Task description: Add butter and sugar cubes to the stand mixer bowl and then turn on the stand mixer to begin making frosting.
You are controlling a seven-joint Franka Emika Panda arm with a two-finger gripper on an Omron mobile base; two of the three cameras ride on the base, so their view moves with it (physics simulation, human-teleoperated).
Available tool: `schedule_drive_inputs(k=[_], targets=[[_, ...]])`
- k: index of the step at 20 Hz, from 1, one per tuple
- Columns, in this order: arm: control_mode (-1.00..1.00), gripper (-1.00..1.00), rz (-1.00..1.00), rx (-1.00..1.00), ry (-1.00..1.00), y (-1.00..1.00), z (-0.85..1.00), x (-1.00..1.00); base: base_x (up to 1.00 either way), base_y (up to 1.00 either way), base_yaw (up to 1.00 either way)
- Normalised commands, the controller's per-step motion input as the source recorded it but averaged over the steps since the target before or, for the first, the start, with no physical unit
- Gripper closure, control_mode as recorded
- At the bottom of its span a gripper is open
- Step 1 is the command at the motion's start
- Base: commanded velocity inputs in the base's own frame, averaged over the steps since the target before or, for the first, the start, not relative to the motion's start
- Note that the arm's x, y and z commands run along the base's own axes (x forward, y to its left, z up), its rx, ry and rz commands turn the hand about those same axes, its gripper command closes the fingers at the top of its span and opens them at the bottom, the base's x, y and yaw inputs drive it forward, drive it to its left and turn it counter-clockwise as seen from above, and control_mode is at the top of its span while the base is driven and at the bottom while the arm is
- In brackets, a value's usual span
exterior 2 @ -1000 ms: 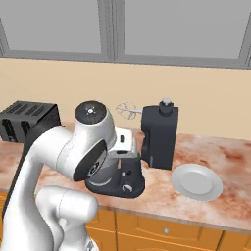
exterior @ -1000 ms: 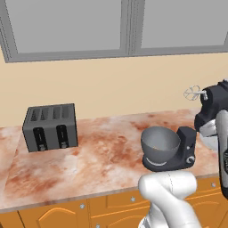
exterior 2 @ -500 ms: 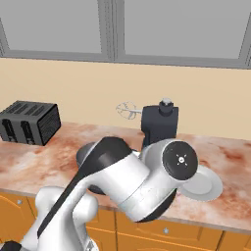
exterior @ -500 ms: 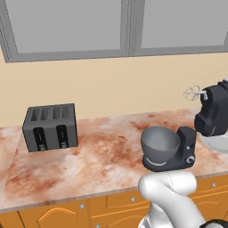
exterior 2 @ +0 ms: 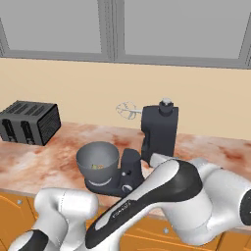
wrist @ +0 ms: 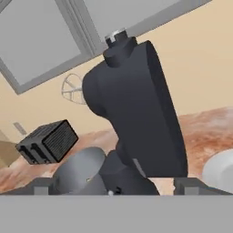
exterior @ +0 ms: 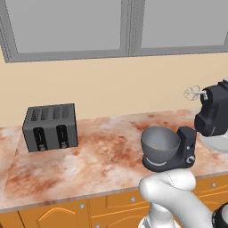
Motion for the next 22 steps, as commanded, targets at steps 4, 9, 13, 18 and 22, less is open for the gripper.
schedule_drive_inputs(k=[4,9,13,18,22], targets=[[-1.0,-1.0,0.08,0.24,0.0,-0.44,0.0,0.61,0.0,0.0,0.0],[-1.0,-1.0,0.07,0.21,0.0,-0.06,0.0,0.67,0.0,0.0,0.0],[-1.0,-1.0,0.04,0.19,-0.01,0.0,0.0,0.54,0.0,0.0,0.0],[-1.0,-1.0,0.03,0.19,0.0,0.0,0.0,0.58,0.0,0.0,0.0],[-1.0,-1.0,0.03,0.18,0.0,0.0,-0.01,0.61,0.0,0.0,0.0]])
